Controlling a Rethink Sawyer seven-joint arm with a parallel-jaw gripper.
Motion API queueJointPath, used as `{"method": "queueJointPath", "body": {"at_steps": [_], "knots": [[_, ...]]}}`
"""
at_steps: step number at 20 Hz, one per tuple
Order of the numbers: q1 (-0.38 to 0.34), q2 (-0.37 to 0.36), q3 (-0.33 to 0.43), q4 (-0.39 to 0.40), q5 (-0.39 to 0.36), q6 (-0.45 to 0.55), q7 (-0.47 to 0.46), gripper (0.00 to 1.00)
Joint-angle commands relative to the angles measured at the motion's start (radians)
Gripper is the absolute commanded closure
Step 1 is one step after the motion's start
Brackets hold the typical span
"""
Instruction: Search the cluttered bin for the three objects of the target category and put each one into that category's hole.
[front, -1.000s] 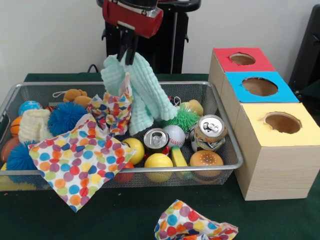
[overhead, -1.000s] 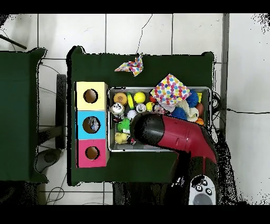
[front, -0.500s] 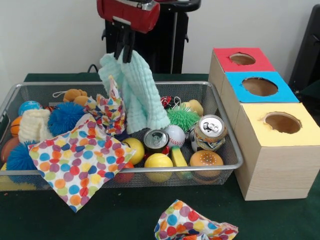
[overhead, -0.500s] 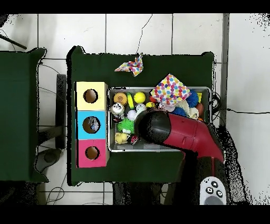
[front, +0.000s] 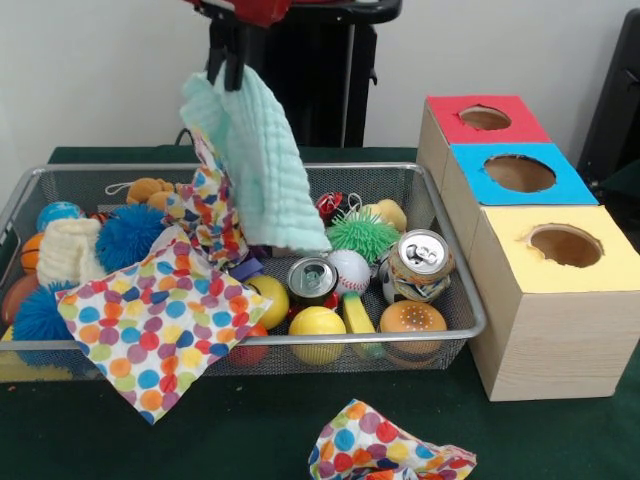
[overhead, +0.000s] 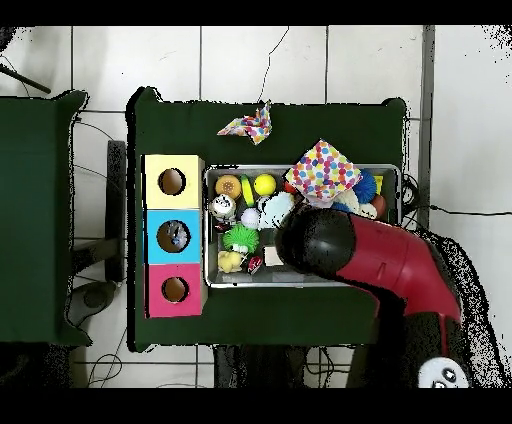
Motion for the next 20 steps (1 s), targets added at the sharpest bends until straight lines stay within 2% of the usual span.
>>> {"method": "queueJointPath", "body": {"at_steps": [1, 11, 20], "knots": [[-0.085, -0.090, 0.122, -0.023, -0.018, 0.227, -0.233, 1.00], [-0.111, -0.114, 0.160, -0.046, -0.054, 0.287, -0.211, 1.00], [-0.119, -0.125, 0.171, -0.037, -0.061, 0.292, -0.195, 1.00]]}}
